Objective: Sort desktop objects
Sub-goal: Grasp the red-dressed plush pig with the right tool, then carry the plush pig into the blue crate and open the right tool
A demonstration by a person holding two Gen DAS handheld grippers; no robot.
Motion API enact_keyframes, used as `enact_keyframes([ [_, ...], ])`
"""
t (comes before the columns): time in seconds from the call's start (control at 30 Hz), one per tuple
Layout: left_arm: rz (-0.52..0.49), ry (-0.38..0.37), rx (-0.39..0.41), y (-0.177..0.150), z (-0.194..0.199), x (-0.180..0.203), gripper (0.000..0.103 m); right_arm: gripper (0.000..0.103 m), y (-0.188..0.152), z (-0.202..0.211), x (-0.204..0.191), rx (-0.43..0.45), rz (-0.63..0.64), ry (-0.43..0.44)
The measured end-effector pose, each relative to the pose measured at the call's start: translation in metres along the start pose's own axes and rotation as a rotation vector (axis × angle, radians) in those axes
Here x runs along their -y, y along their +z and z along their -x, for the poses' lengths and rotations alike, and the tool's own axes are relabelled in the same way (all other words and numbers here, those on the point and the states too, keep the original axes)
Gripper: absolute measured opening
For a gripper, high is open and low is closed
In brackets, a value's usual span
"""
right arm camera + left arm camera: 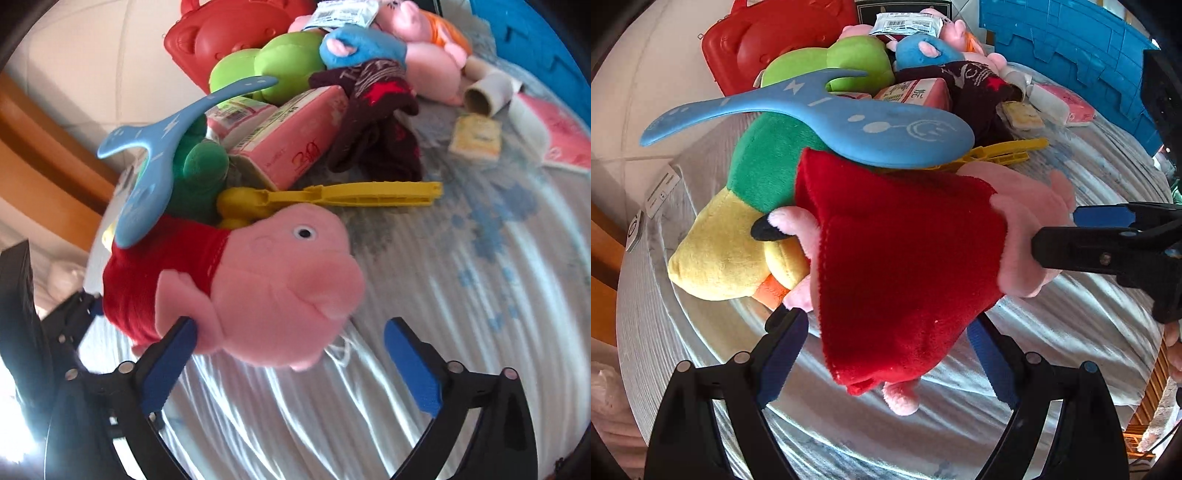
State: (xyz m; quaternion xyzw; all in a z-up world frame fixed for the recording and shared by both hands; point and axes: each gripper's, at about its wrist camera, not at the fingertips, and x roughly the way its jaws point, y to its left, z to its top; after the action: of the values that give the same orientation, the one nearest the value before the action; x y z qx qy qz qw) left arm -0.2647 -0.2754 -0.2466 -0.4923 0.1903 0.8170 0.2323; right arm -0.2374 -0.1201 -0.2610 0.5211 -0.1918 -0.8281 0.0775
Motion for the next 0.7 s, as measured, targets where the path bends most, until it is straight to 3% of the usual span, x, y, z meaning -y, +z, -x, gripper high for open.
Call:
enact_keyframes([
  [0.03, -0.007, -0.006, 0.005, 0.002, -0.001, 0.002, 0.088, 0.101, 0.002, -0.008, 0.000, -0.011, 0.004, 0.012],
  [0.07, -0.016, -0.023, 0.017, 0.003, 0.000, 0.005, 0.079, 0.095, 0.003, -0.014, -0.001, -0.023, 0.011, 0.014],
  [0.1, -0.018, -0.008, 0.024, 0.005, 0.000, 0.006, 0.075, 0.076, 0.003, -0.018, -0.004, -0.031, 0.013, 0.043],
  [0.2, 0.006, -0.020, 0.049, 0.007, 0.006, 0.005, 0.064, 0.067, 0.003, -0.006, -0.014, -0.003, 0.041, -0.008],
  [0.27, 0.017, -0.058, 0.070, 0.005, 0.016, 0.003, 0.062, 0.066, 0.002, 0.005, -0.016, 0.018, 0.053, -0.016],
  [0.47, -0.009, -0.080, 0.177, 0.009, 0.055, 0.022, 0.062, 0.066, -0.002, 0.057, -0.023, 0.101, 0.111, -0.053],
  [0.7, -0.026, -0.128, 0.301, 0.038, 0.100, 0.051, 0.062, 0.066, 0.006, 0.131, -0.010, 0.206, 0.134, -0.124],
])
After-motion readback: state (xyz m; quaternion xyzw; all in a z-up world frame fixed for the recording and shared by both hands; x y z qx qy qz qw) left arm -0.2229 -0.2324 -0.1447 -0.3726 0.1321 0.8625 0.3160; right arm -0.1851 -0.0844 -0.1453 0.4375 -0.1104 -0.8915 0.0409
